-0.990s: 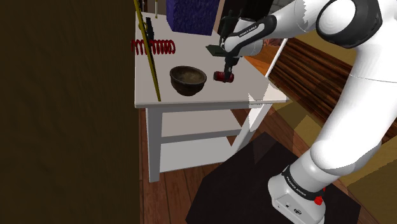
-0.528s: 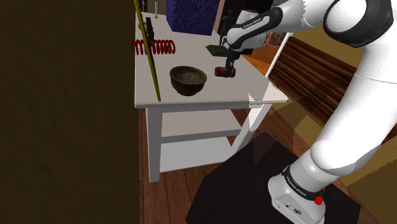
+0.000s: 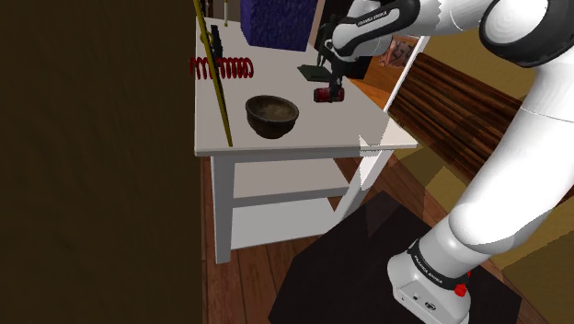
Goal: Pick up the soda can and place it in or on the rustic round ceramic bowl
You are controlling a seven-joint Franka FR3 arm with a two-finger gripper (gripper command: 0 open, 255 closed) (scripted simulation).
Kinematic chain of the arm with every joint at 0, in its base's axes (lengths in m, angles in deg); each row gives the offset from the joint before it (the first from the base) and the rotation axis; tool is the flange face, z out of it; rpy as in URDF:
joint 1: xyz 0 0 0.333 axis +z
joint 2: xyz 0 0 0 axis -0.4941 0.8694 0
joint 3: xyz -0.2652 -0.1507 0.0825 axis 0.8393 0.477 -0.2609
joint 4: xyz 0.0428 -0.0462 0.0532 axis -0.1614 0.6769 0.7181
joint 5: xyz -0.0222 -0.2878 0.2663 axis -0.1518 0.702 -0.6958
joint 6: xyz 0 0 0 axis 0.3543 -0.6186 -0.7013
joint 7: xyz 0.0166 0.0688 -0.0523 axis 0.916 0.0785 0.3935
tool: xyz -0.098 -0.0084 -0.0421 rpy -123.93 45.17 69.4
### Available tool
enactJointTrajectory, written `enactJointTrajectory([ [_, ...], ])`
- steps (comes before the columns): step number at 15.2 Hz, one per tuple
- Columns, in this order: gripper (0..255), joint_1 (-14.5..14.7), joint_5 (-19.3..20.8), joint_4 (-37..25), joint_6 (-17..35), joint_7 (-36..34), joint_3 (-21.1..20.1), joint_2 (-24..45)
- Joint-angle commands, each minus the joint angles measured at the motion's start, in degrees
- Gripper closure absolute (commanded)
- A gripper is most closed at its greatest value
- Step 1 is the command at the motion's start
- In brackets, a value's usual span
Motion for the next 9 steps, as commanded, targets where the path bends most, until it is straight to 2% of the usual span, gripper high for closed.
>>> enactJointTrajectory([
  [1, 255, 0.03, 0.1, -0.73, -1.36, -0.01, 0.03, -0.64],
  [9, 255, 0.12, 0.37, -4.5, -7.01, 0.0, 0.09, -2.54],
])
